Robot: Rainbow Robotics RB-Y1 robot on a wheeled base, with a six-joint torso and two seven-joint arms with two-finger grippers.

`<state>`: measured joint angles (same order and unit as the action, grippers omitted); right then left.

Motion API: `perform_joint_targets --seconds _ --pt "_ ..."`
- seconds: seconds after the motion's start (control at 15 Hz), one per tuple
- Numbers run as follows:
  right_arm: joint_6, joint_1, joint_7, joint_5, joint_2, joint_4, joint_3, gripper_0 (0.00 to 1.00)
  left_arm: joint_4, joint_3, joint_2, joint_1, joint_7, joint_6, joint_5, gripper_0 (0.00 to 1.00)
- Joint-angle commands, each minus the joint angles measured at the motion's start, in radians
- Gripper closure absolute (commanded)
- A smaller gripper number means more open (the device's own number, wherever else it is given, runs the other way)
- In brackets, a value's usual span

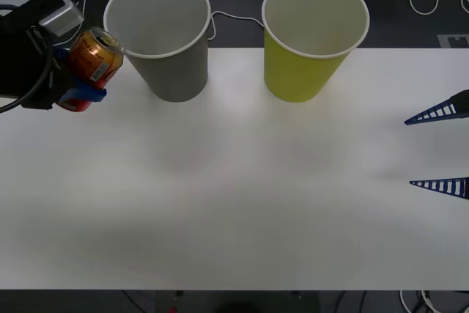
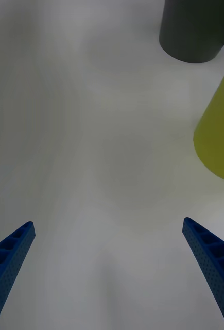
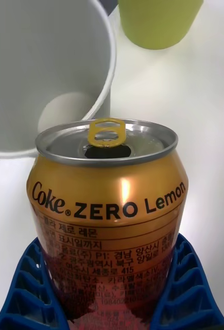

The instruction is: Put the can into the green bin and the plastic bottle into the gray bin

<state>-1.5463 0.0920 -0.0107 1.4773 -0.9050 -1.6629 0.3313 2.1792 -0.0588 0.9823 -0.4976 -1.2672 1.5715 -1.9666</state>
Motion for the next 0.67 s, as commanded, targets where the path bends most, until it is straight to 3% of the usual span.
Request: perform_joint_targets --seconds 0.07,0.33,0.67 --pt "0.000 0.000 0.000 0.000 0.000 0.000 0.000 0.00 -0.039 0.080 0.012 -0.128 -0.029 -0.001 0.055 1.00" --pt "0.000 0.000 0.000 0.000 0.000 0.000 0.000 0.00 -0.147 0.189 0.009 -0.345 -0.072 -0.001 0.152 1.00" --pt "0.000 0.000 0.000 0.000 0.000 0.000 0.000 0.00 -0.314 0.404 -0.037 -0.641 -0.087 -0.001 0.175 1.00"
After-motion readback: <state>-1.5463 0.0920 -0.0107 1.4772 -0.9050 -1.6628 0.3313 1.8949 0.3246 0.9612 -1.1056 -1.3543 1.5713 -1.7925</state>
